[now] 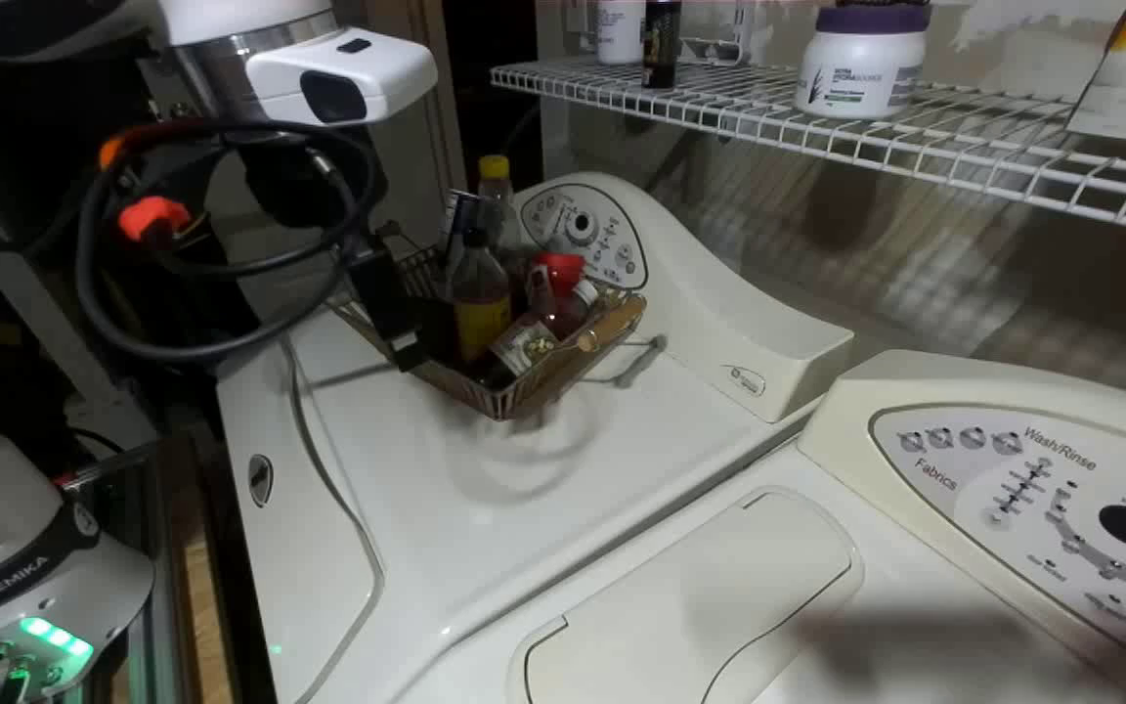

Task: Put the black can from the bottom shelf in the basket.

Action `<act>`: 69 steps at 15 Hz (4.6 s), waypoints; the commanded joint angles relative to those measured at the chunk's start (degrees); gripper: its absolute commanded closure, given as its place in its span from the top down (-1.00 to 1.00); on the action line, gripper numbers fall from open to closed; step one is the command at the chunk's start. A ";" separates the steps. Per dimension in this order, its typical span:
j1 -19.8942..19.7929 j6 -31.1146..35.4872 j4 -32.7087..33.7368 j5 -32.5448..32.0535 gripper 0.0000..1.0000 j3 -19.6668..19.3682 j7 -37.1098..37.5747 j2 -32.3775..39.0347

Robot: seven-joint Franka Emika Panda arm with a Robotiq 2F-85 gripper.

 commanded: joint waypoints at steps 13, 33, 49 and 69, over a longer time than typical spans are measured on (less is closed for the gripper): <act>12.65 11.70 4.54 17.04 1.00 0.60 -7.62 -1.20; 34.22 23.82 33.30 53.79 1.00 -3.28 -46.80 19.29; 36.07 43.67 37.91 61.60 1.00 -7.20 -52.89 29.79; 33.10 39.39 51.62 59.98 1.00 -10.63 -41.20 45.87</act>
